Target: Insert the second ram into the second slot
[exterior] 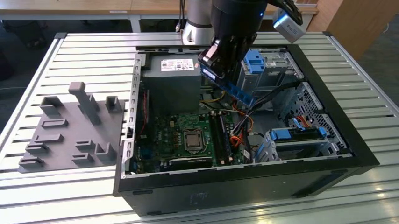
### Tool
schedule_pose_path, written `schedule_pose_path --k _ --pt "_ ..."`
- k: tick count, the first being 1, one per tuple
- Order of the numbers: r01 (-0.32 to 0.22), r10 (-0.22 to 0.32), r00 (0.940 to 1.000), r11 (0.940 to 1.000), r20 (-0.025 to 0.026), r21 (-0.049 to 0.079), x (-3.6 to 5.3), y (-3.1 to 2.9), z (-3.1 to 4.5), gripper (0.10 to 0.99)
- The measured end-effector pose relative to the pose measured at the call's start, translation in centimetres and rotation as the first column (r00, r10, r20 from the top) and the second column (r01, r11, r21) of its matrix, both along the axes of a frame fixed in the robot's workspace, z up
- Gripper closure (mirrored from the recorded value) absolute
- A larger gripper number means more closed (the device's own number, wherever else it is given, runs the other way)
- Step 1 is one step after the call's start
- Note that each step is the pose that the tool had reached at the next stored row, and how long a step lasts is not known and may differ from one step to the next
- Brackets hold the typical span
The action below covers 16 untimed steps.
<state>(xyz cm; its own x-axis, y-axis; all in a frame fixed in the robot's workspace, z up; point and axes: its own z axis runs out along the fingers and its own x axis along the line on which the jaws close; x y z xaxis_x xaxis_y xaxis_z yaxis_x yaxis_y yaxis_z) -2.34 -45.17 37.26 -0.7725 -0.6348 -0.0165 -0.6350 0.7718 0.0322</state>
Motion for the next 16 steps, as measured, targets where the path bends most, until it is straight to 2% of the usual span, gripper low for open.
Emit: schedule_pose_path --k 11,16 --pt "0.074 -0.074 0.9972 0.9972 0.0 0.0 0.0 0.0 0.0 0.949" --pt "0.129 -0.129 0.9917 0.9917 0.0 0.0 0.0 0.0 0.0 0.949"
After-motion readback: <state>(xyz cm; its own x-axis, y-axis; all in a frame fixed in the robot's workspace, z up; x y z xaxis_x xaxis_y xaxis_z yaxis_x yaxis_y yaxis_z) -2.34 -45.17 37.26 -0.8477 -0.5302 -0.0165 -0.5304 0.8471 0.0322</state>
